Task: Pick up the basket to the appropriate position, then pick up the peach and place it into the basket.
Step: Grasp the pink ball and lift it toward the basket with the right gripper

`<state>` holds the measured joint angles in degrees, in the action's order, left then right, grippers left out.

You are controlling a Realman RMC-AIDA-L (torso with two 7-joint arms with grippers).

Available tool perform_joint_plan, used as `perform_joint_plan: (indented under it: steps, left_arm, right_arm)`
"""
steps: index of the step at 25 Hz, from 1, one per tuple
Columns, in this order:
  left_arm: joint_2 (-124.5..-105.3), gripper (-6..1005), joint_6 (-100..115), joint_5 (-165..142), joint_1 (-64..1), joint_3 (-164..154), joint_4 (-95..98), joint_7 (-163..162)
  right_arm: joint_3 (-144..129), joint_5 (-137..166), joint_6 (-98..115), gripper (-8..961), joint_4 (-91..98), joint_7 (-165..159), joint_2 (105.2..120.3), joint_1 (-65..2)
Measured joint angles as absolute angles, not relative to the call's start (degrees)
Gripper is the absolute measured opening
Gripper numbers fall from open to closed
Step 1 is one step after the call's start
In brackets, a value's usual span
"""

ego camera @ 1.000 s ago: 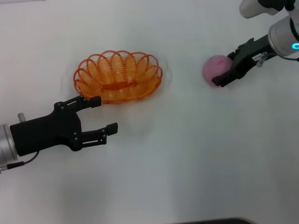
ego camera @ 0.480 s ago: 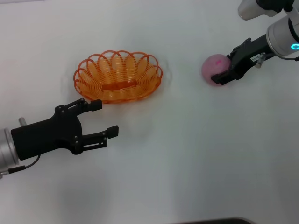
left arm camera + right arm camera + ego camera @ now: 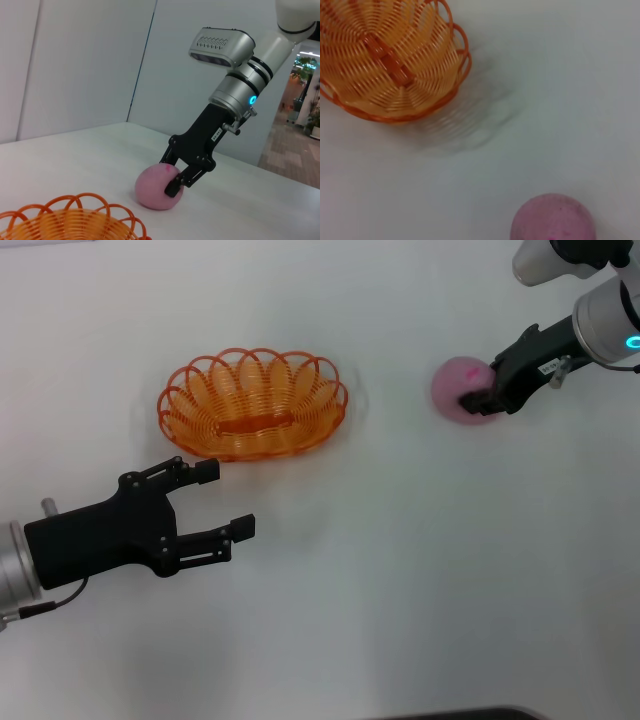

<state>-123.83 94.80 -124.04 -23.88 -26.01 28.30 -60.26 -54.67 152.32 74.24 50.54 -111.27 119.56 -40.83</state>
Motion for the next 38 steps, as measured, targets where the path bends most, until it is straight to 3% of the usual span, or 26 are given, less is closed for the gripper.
perform_joint_plan:
  steps: [3,11,38]
  left_arm:
    - [-123.84,875,94.82,-124.04,-23.82,-26.02,28.29,-60.32]
    - [-123.84,875,94.83,-124.04,-23.82,-26.04,28.29,-60.42]
    - [-123.84,874,95.28,-124.37,-23.64,-26.01,28.22,-60.47]
  right_arm:
    - [-54.67,152.38,74.32,371,50.54,-111.27,119.51,-40.78]
    - [-54.85,152.49,74.36,273,50.54,-111.27,119.53,-40.78]
    - [-54.67,152.27,79.84,93,56.23,-112.01,119.59,-40.7]
